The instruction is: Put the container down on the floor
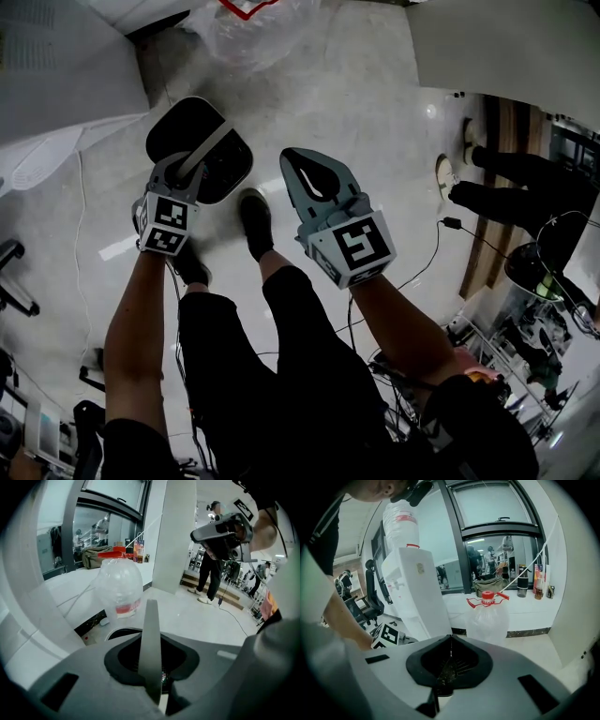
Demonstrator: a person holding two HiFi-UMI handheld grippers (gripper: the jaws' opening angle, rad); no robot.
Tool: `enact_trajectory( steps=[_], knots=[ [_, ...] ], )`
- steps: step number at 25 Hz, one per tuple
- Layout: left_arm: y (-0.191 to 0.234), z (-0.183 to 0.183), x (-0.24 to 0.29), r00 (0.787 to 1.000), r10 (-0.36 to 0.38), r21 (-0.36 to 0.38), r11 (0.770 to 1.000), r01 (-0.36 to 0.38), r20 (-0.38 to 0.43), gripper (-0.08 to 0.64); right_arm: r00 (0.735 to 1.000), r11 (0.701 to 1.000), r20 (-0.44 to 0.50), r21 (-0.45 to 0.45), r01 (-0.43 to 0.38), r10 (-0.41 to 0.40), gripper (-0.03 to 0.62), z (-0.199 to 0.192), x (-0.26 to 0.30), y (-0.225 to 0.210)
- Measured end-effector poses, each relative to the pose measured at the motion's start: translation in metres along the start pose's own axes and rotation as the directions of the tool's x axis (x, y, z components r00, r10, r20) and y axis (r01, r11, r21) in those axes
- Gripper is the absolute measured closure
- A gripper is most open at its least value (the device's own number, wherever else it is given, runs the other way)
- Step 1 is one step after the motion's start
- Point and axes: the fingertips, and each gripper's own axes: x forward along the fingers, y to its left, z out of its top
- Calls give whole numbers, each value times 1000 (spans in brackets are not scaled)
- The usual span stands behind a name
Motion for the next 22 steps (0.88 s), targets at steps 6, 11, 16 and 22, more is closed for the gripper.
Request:
enact_trajectory(
  steps=[6,11,16,22],
  knots=[
    [3,-8,2,1000,25,-14,1000,-25,10,485,1000,1000,-5,-11,-13,13,586,-3,4,4],
    [10,21,-5,996,26,-5,1000,-25,90,485,1000,1000,-5,-4,-4,4,584,-1,7,4],
    [13,30,-1,993,0,19,1000,-2,116,485,1000,1000,-4,-1,-1,1,586,-3,9,4],
    [17,6,19,998,-10,21,1000,9,66,485,1000,1000,-22,3,0,1,586,-16,15,1]
  ],
)
